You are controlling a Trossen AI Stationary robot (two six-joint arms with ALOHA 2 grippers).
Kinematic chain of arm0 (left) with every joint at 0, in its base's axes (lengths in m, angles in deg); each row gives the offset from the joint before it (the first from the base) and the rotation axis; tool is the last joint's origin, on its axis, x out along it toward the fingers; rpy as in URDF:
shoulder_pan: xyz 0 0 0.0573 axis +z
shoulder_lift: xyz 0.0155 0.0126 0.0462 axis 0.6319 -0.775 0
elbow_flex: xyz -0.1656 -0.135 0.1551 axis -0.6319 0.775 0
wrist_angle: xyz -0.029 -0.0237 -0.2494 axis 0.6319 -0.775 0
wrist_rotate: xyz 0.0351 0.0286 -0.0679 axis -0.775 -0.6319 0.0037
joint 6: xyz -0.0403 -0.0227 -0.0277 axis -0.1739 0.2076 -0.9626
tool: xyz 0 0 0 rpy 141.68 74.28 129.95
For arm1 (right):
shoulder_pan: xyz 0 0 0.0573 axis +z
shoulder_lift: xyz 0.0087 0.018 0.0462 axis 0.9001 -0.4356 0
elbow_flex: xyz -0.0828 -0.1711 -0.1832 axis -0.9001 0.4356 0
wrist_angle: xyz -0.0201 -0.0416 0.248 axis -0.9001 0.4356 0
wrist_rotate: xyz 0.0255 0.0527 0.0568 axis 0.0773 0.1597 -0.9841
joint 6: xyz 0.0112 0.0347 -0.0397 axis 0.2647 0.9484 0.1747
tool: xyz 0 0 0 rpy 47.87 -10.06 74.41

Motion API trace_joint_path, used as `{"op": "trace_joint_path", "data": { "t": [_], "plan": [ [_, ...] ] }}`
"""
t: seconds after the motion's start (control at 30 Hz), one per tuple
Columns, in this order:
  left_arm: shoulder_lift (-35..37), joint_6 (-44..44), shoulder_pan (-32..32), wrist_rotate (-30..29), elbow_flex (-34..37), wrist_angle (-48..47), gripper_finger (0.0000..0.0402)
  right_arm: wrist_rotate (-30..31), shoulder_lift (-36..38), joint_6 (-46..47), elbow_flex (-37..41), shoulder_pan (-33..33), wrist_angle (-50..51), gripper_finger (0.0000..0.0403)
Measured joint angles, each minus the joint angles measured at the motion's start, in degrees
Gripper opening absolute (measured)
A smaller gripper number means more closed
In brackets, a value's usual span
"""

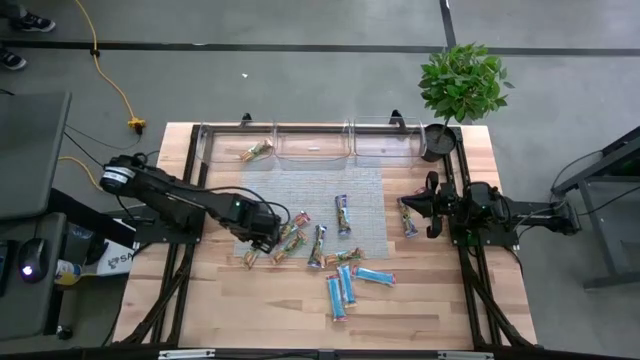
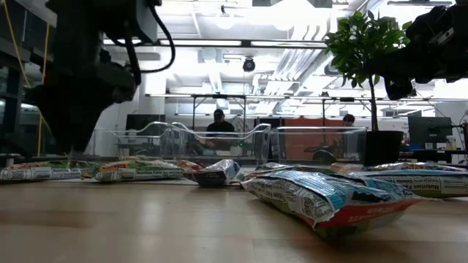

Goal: Pick and place Granola Bars by type
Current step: Put the yellow granola bar into the left transparent bin

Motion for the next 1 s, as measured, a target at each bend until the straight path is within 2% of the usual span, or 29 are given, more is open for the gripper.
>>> {"op": "trace_joint_path", "data": {
  "t": [0.23, 0.73, 1.0],
  "plan": [
    [-2.55, 0.50, 0.00, 1.51, -0.02, 5.21, 0.0182, 0.00, -0.02, 0.00, 0.00, 0.02, -0.07, 0.0000],
    [-8.19, 0.74, -0.34, 2.78, -0.09, 4.24, 0.0182, 0.02, -0.63, 0.00, 0.00, 0.00, -0.29, 0.0000],
    [-8.55, -0.83, -0.24, 2.54, -0.15, 3.86, 0.0181, 0.02, -0.63, 0.00, 0.00, 0.01, -0.26, 0.0000]
  ]
}}
